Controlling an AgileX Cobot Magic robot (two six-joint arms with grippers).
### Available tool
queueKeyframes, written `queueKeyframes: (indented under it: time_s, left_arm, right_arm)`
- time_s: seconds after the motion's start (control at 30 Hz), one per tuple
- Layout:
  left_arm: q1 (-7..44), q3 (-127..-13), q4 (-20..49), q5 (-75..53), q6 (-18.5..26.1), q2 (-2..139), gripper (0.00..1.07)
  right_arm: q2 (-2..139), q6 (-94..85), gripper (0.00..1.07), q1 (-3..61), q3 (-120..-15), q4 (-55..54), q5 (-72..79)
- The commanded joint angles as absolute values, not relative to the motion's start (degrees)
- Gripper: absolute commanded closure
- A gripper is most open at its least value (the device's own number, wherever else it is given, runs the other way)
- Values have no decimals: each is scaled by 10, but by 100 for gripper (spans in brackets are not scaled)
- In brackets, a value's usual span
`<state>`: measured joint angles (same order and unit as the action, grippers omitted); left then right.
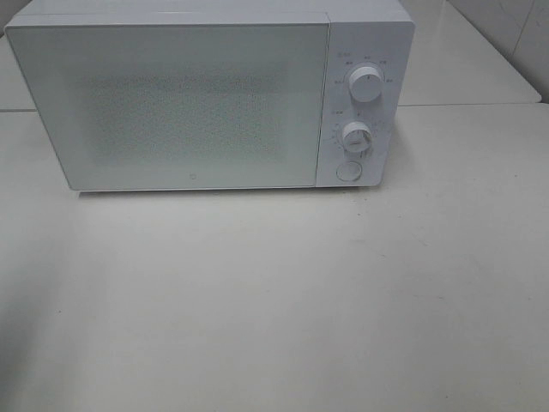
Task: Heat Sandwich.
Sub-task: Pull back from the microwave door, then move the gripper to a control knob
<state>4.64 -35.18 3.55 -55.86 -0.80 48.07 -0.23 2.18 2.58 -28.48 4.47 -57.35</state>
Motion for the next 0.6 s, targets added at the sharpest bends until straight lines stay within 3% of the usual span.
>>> queueKeyframes:
  time_s: [0.03,0.33,0.6]
  left_arm:
    - [46,-321,35,-544,-10,443,9]
    - [46,-310,37,-539,-10,366,9]
    - [46,-296,33,-614,-10,312,9]
  right_arm:
    - [-19,19,32,23,-285,43,-570]
    - [-19,19,32,23,-285,43,-570]
    - [-19,19,32,23,-285,43,-570]
